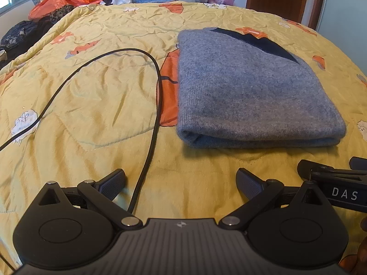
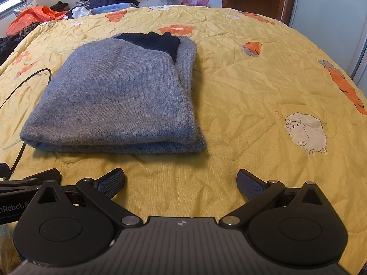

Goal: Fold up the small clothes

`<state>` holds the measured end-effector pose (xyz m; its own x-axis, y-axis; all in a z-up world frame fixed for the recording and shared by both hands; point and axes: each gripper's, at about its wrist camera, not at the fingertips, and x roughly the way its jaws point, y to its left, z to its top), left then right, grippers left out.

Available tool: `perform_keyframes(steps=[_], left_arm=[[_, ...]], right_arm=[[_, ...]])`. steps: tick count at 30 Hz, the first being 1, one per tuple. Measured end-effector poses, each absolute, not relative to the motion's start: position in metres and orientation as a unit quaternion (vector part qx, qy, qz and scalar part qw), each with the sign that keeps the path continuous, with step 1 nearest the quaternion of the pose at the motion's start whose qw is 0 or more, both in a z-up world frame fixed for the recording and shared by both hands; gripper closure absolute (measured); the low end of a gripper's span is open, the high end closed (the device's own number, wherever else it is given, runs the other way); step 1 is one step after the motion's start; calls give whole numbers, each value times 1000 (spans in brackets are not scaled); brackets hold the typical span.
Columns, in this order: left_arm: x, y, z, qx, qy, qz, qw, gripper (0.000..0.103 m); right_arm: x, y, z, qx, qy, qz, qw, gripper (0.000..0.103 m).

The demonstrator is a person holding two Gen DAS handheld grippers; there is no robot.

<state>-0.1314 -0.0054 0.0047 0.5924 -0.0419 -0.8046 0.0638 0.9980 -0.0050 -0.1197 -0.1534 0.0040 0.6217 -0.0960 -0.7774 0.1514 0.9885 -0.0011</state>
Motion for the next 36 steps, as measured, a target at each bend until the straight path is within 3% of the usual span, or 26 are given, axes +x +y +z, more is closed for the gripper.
perform_keyframes(steps=[36], left_arm=[[-134,2,23,-10,455,-19,890,0]], right_arm=[[-118,-157,25,39,437,-55,897,1]])
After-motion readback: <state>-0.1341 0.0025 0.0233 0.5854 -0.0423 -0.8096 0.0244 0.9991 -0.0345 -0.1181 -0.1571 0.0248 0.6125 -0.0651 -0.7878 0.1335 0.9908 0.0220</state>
